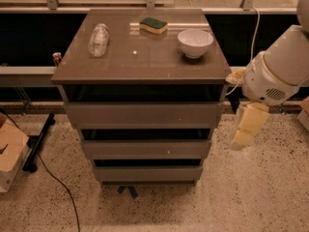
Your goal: Open top drawer
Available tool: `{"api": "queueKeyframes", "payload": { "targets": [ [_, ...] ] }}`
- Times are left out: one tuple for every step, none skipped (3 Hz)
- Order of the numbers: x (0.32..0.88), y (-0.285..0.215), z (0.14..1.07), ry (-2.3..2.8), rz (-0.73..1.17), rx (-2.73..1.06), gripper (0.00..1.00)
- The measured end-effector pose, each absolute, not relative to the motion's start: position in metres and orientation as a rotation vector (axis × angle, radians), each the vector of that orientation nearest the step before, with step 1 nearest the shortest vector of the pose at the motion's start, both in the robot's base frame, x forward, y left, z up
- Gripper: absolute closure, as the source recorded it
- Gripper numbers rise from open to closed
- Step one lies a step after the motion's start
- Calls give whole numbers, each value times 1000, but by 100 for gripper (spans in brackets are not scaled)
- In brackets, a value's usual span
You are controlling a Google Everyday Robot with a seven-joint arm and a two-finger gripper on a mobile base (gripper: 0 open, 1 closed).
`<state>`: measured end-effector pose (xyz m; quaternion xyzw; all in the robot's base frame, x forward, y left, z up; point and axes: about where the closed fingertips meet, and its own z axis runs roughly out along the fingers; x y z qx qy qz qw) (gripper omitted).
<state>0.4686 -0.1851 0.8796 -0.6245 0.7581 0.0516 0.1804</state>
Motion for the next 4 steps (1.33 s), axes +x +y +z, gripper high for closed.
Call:
{"api": "queueKeyframes", "payload": {
  "targets": [
    [472, -182, 872, 2161, 124, -1740, 0],
    [484, -173, 852, 2147, 94, -1701, 0],
    [505, -165, 825, 2119, 77, -1624, 0],
    [532, -159, 802, 2094, 72, -1543, 0]
  ]
}}
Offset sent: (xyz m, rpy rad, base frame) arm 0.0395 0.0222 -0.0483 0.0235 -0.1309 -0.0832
